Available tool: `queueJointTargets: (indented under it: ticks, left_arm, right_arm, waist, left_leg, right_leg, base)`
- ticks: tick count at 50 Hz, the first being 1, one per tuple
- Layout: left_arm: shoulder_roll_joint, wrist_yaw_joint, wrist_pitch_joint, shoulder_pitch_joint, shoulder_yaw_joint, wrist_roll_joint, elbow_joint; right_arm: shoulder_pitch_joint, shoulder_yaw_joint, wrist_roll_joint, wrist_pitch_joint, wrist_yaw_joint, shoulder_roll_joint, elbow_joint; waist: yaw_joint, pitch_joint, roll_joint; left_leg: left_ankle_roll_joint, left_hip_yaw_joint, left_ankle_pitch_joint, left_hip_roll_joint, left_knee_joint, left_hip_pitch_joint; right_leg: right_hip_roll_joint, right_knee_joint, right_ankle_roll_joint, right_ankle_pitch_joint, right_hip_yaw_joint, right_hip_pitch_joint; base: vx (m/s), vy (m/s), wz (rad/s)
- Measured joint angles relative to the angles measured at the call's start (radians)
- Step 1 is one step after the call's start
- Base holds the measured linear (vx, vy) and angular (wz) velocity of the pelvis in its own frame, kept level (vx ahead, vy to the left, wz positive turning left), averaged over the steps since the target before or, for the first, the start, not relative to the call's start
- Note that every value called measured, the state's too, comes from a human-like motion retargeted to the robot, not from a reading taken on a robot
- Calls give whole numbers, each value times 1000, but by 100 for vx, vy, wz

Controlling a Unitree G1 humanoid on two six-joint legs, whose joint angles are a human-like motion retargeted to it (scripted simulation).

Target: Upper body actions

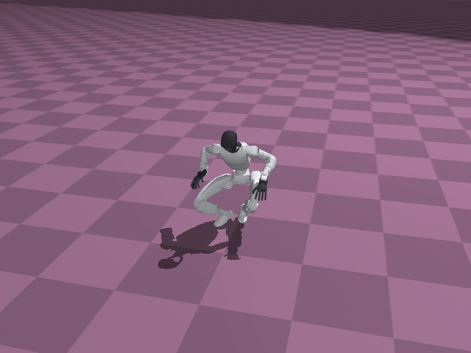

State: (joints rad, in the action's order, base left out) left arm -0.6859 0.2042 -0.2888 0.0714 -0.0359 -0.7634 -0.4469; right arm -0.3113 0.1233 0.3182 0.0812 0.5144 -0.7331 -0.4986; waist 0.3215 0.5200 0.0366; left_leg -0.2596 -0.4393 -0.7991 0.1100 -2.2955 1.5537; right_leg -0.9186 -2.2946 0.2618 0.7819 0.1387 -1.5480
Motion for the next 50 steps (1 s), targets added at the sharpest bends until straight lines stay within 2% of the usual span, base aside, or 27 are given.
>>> queueJointTargets:
  ticks: [5,16,23,32,37,40,43,47,50]
  left_arm:
    - [20,-2,0,-21,-35,27,-31]
    - [103,-31,26,-129,-62,-28,120]
    - [118,-50,18,-162,-67,-59,167]
    - [161,-104,17,-176,-62,-68,146]
    - [169,-125,23,-208,-62,-81,151]
    - [162,-118,29,-234,-56,-88,172]
    - [148,-84,44,-281,-57,-87,237]
    - [133,-45,65,-372,-60,-77,385]
    - [146,12,85,-439,-74,-49,540]
  right_arm:
    - [-30,18,-38,9,6,-2,-88]
    - [128,-54,48,55,-45,7,38]
    - [169,-78,46,60,-31,7,73]
    - [178,-80,76,88,-57,45,41]
    - [199,-83,137,92,-25,79,58]
    - [242,-94,153,82,-29,95,94]
    - [299,-108,162,64,-15,104,155]
    - [438,-154,149,-38,24,128,337]
    - [557,-200,126,-124,-25,163,524]
  waist:
    - [4,0,5]
    - [11,0,12]
    - [28,0,12]
    - [33,0,12]
    - [4,0,17]
    - [-20,0,18]
    - [-22,0,18]
    - [-15,0,-9]
    - [-16,-12,-56]
  left_leg:
    - [28,16,11,14,-56,5]
    - [77,42,84,10,-36,-5]
    - [112,49,75,23,-55,-10]
    - [116,55,99,37,-48,-10]
    - [115,63,144,41,63,-11]
    - [137,92,194,32,159,-6]
    - [170,140,255,44,281,-13]
    - [225,200,342,53,458,-40]
    - [268,219,410,51,602,-92]
  right_leg:
    - [-9,-44,0,15,-42,-6]
    - [-12,-5,0,-42,-27,-2]
    - [-31,-18,0,-4,-28,2]
    - [-36,-30,0,-20,-33,2]
    - [4,56,0,-103,17,-2]
    - [60,147,0,-200,68,-11]
    - [74,251,0,-305,114,-8]
    - [103,395,0,-392,151,5]
    - [138,503,0,-437,138,14]
  base:
    - [2,7,2]
    - [8,3,-9]
    - [2,1,1]
    - [0,-1,-1]
    - [-9,-9,-11]
    - [-16,-16,-26]
    - [-13,-13,-1]
    - [-10,-14,-5]
    - [-7,-16,-23]
